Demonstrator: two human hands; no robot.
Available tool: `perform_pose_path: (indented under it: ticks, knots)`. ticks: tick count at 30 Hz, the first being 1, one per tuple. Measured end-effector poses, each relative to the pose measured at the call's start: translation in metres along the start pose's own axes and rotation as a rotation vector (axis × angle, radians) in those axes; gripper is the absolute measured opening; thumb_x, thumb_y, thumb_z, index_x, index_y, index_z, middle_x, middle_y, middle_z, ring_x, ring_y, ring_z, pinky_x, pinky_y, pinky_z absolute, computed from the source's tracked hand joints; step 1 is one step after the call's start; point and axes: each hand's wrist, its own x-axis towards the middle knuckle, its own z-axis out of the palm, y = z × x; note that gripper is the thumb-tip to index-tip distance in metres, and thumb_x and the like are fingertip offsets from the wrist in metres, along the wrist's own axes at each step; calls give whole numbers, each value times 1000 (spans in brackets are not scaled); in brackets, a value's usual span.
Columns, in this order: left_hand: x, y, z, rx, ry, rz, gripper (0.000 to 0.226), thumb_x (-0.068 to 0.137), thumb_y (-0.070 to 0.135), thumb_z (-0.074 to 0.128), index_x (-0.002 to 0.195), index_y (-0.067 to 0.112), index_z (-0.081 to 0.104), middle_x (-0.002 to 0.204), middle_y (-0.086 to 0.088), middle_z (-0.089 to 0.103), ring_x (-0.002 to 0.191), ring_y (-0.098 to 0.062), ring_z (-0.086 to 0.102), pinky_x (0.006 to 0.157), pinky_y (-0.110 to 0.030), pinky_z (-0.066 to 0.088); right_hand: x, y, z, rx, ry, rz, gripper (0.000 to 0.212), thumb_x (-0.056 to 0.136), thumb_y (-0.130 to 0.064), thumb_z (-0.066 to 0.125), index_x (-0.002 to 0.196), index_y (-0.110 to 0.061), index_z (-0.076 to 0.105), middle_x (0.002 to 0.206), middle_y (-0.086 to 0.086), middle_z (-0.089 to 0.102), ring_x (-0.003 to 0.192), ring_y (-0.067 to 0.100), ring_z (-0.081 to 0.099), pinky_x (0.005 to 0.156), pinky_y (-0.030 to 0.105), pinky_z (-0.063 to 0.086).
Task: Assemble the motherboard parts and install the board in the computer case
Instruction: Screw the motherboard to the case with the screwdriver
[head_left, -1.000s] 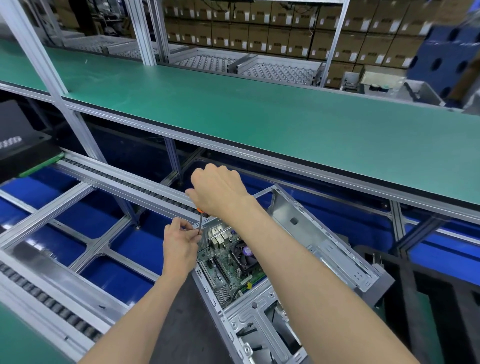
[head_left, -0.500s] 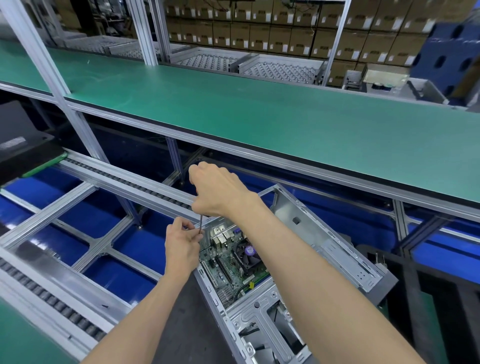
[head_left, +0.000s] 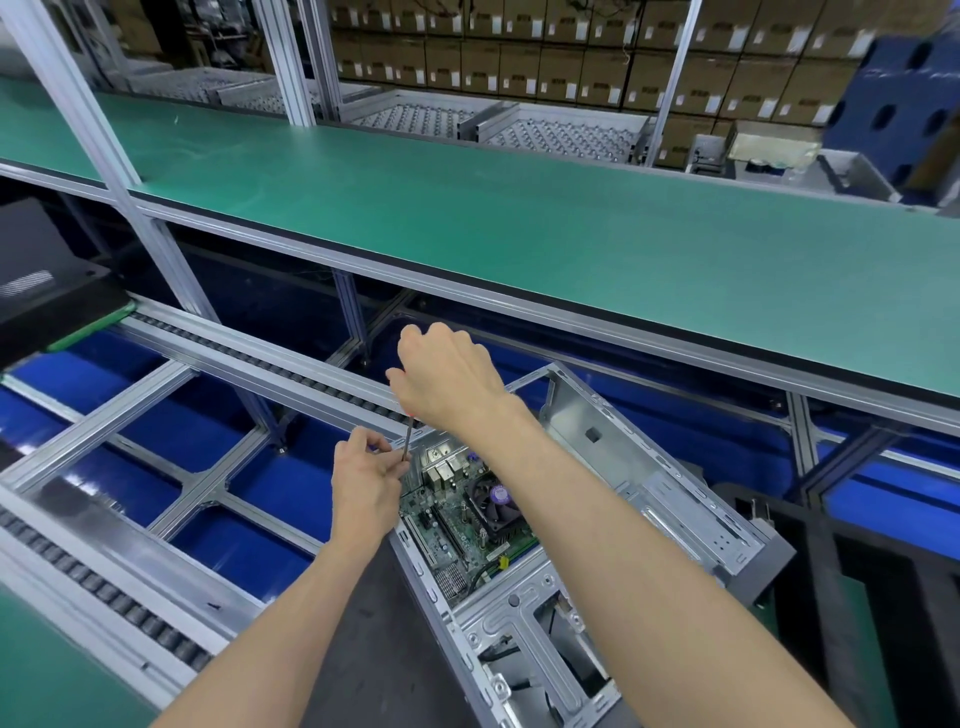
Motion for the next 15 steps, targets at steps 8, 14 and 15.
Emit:
perform_pose_path:
  ticks: [8,14,15]
  knots:
    - [3,15,-4,337,-104,355,9,83,30,79,78,38,76,109,16,61,97,-18,47,77,-43,45,-5,17,-18,110,-37,-77,18,92,-21,60,97,-11,46,88,9,57,75,34,53,65,44,51]
    - [11,18,1,408,-133,318,9,89,35,72,85,39,79,115,24,59,97,-8,53,64,-29,37,-6,18,-10,125,-11,-87,19,91,-16,59,97,-13,41,90,7,56,75,34,53,62,42,47]
    - [12,18,1,407,-126,308,9,89,35,71,85,39,79,115,24,60,99,-8,53,64,-29,36,-5,18,-9,129,-10,-86,19,91,-16,59,98,-12,42,90,7,56,76,35,53,63,43,48]
